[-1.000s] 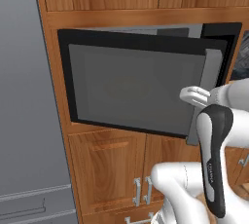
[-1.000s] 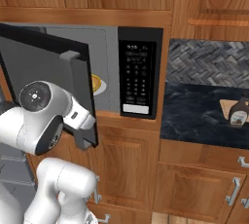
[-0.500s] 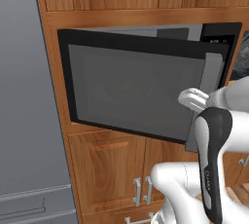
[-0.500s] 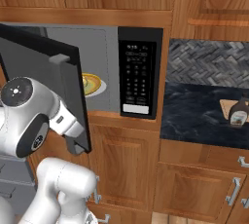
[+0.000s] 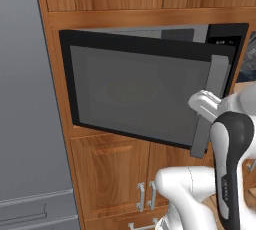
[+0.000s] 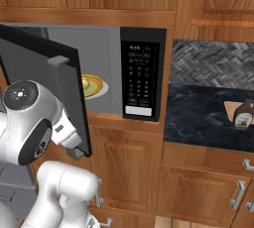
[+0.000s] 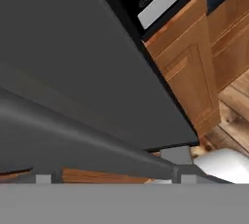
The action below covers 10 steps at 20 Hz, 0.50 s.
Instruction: Retrieve the reheated potato from the microwave, then place the potato, cheese, and condiment on the cutting board.
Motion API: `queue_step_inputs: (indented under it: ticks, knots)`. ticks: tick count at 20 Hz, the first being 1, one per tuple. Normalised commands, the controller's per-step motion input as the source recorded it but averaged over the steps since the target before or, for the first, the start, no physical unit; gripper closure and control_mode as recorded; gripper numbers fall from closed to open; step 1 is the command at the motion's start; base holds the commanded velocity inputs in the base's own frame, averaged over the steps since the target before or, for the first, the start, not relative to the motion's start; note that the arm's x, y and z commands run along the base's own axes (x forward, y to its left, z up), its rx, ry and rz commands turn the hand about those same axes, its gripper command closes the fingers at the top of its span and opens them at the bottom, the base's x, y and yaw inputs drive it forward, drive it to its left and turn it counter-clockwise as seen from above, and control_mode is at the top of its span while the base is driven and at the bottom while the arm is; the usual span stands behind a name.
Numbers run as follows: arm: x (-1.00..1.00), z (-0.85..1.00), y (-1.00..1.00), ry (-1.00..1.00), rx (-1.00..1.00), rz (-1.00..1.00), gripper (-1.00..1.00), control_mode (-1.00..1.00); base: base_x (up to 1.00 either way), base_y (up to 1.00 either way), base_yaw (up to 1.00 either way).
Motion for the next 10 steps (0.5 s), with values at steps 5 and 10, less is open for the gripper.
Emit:
queue_step_inputs:
  ticks: [5,10]
  knots:
    - [-0.69,0.07,-0.42,-0.08,0.28,-0.01,-1.00,-1.00,0.00,0.00,0.00]
    - [-0.12,0.29,-0.58,-0.02,0.23,-0.13,-1.00,-1.00,0.00,0.00,0.00]
